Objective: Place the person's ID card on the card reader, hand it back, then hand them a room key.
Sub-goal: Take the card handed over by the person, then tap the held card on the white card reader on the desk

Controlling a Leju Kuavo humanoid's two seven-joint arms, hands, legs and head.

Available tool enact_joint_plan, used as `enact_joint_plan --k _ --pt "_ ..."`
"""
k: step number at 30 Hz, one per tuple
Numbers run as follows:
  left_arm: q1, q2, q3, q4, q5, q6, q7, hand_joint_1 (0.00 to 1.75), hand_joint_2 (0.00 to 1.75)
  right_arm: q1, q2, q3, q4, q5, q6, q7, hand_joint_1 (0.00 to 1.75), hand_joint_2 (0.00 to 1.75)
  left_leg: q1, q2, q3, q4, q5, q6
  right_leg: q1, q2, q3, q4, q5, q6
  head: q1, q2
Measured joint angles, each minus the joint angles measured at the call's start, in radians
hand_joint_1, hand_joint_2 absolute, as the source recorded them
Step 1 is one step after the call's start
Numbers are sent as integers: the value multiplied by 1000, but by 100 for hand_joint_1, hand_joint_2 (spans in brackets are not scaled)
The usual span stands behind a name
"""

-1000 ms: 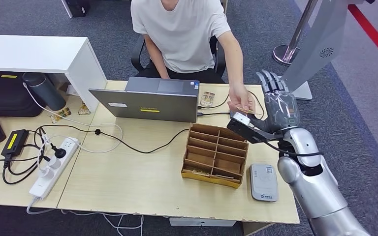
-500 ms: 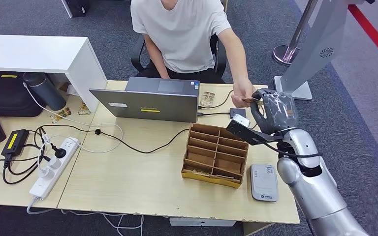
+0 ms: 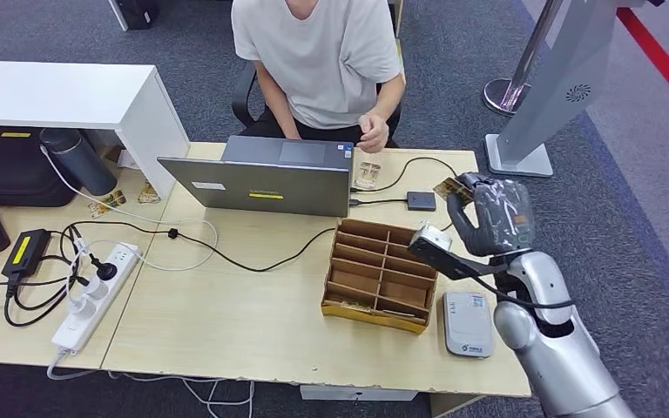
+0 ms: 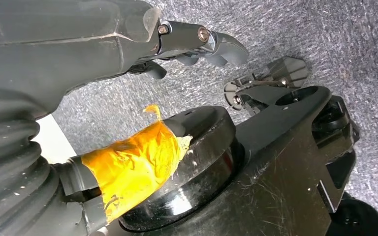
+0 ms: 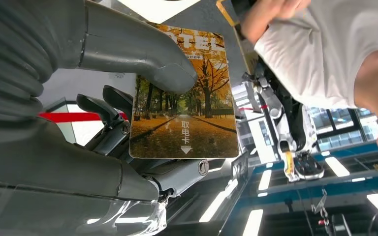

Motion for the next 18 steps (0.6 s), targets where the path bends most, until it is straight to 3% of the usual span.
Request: enact_joint_plan --k 5,11,18 --pt "7 0 13 0 17 3 -6 0 175 104 -40 -71 -56 -9 -44 -38 175 175 0 0 -1 0 0 0 0 0 0 0 0 0 0 0" --pt "10 0 22 0 19 -2 -8 0 175 161 -61 -122 -91 -14 -49 -54 175 175 0 1 0 0 0 0 0 0 -1 0 0 0 0 0" --pt "11 30 26 0 7 -87 -4 0 175 246 -78 -196 -140 -26 -53 -88 175 175 0 1 -1 0 0 0 0 1 -1 0 0 0 0 0"
